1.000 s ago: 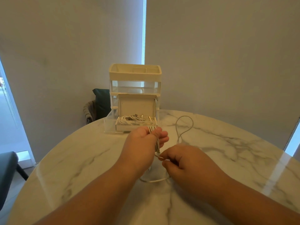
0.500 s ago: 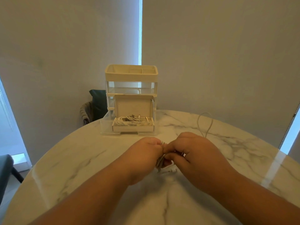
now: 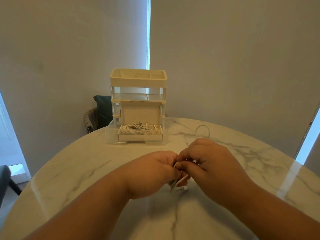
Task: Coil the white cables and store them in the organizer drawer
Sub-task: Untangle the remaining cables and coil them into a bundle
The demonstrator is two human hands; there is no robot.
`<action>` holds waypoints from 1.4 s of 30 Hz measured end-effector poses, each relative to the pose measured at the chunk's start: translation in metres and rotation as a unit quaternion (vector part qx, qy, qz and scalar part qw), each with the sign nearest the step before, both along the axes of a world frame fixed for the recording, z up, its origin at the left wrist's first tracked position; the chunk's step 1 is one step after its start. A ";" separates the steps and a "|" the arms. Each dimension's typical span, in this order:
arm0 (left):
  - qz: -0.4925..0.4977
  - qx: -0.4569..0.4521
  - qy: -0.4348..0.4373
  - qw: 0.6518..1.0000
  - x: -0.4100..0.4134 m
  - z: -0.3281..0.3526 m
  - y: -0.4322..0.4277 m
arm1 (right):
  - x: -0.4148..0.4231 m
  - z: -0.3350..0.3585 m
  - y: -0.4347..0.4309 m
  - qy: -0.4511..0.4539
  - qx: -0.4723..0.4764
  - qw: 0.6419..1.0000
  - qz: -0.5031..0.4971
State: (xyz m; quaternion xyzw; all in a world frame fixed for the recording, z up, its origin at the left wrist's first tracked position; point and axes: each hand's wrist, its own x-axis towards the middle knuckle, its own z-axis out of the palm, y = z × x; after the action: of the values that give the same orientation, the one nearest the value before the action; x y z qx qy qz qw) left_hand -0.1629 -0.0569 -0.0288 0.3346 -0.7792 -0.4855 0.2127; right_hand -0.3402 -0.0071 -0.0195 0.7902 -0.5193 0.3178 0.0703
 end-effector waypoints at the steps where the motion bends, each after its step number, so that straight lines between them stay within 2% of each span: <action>1: 0.001 0.013 0.019 1.000 -0.001 0.002 0.002 | 0.000 0.000 0.000 -0.004 -0.002 1.000 0.004; 3: 0.003 0.014 0.026 1.000 0.000 0.002 0.000 | -0.001 -0.001 -0.001 -0.012 -0.002 1.000 0.016; 8: -0.014 0.002 -0.021 1.000 -0.001 0.005 0.003 | -0.008 -0.001 -0.006 -0.045 0.006 0.996 0.071; 12: 0.006 0.008 -0.013 1.000 -0.003 0.011 0.011 | -0.012 -0.003 -0.009 -0.083 0.009 0.990 0.112; 14: 0.020 0.016 -0.025 0.999 -0.002 0.014 0.013 | -0.014 -0.005 -0.011 -0.092 0.008 0.990 0.110; 16: 0.032 -0.023 -0.077 0.996 0.000 0.015 0.013 | -0.017 -0.007 -0.013 -0.111 0.017 0.990 0.082; 18: 0.031 -0.057 -0.102 0.993 0.001 0.013 0.010 | -0.021 -0.007 -0.014 -0.170 0.043 0.983 0.062; 21: 0.039 -0.081 -0.110 0.990 0.003 0.012 0.007 | -0.029 -0.005 -0.018 -0.318 0.072 0.944 0.047; 23: 0.054 -0.076 -0.086 0.992 0.005 0.010 0.003 | -0.039 -0.005 -0.025 -0.394 0.083 0.915 0.016; 27: 0.131 -0.035 0.013 0.991 0.009 0.008 -0.005 | -0.052 -0.017 -0.038 -0.463 0.093 0.881 -0.035; 31: 0.197 0.001 0.088 0.976 0.010 0.010 -0.009 | -0.042 -0.018 -0.041 -0.584 0.127 0.801 0.026; 32: 0.206 0.005 0.094 0.974 0.010 0.010 -0.010 | -0.040 -0.018 -0.041 -0.594 0.130 0.793 0.028; 33: 0.214 0.007 0.095 0.972 0.009 0.009 -0.011 | -0.039 -0.019 -0.040 -0.582 0.122 0.804 0.020; 37: 0.246 0.033 0.100 0.963 0.007 0.006 -0.014 | -0.036 -0.020 -0.030 -0.456 0.049 0.888 -0.021; 39: 0.255 0.060 0.110 0.959 0.005 0.007 -0.015 | -0.037 -0.018 -0.026 -0.435 0.047 0.899 -0.019; 42: 0.233 0.093 0.132 0.959 0.003 0.010 -0.010 | -0.035 -0.020 -0.026 -0.369 0.094 0.924 -0.012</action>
State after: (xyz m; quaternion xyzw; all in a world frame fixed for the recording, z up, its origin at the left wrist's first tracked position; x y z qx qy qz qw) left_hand -0.1600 -0.0673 -0.0191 0.4580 -0.5960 -0.5328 0.3887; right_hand -0.3749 -0.0331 -0.0399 0.6132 -0.5457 0.5361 -0.1971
